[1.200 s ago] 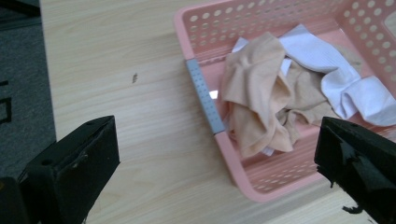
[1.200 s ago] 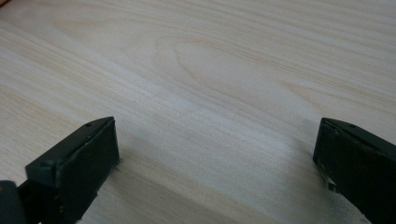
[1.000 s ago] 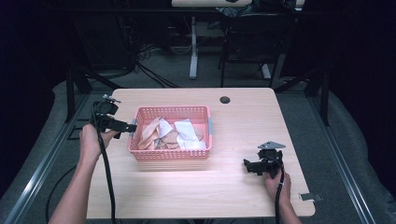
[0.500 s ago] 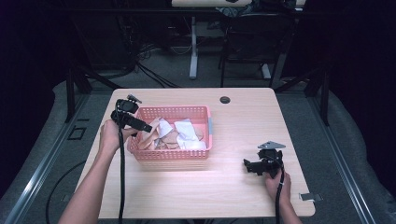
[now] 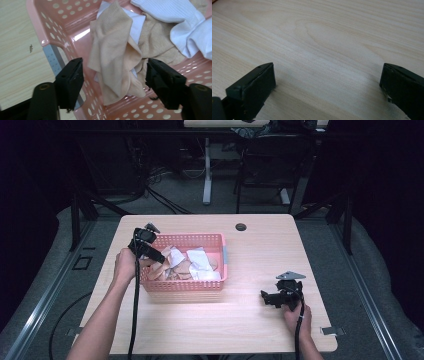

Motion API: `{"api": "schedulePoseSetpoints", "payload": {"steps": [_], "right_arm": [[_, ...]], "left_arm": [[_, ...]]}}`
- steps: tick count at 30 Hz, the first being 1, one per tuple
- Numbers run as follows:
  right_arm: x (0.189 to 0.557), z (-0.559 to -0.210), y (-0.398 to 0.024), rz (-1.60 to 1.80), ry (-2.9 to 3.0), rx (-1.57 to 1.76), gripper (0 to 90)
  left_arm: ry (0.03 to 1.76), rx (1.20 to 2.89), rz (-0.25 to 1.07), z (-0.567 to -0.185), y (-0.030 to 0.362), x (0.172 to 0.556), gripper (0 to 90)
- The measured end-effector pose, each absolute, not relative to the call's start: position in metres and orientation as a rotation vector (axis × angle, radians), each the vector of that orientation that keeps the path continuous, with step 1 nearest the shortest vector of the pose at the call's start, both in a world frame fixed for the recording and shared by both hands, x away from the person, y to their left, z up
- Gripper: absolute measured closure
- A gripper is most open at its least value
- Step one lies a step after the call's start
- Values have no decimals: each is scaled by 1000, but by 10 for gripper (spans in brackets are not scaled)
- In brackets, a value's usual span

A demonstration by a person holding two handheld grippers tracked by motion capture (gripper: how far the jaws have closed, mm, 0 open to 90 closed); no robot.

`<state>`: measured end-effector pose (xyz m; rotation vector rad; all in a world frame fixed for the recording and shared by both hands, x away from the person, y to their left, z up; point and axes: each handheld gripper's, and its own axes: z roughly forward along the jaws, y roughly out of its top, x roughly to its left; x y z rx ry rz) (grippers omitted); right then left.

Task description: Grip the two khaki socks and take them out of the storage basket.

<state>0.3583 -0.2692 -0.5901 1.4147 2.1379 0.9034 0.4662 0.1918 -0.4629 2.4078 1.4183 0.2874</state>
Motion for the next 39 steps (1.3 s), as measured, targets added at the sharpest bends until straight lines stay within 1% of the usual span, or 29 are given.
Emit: {"api": "schedulePoseSetpoints", "payload": {"steps": [7, 12, 17, 18, 19, 22, 25, 39], "right_arm": [[358, -590, -270, 888, 2143, 1411, 0], [358, -590, -270, 890, 2143, 1411, 0], [358, -590, -269, 901, 2141, 1412, 0], [358, -590, -269, 902, 2141, 1411, 0], [358, -590, -269, 902, 2141, 1411, 0], [358, -590, -269, 901, 2141, 1411, 0], [358, -590, -270, 899, 2143, 1411, 0], [358, -590, -270, 897, 2144, 1411, 0]], "left_arm": [[1467, 2414, 242, -475, 191, 471, 457], [1493, 2418, 205, -486, 194, 473, 523], [1488, 2422, 185, -488, 196, 474, 704], [1481, 2429, 181, -487, 196, 474, 771], [1479, 2423, 178, -487, 196, 473, 771], [1461, 2440, 177, -484, 196, 472, 840], [1456, 2439, 180, -480, 197, 471, 859], [1401, 2419, 252, -452, 195, 469, 859]]}}
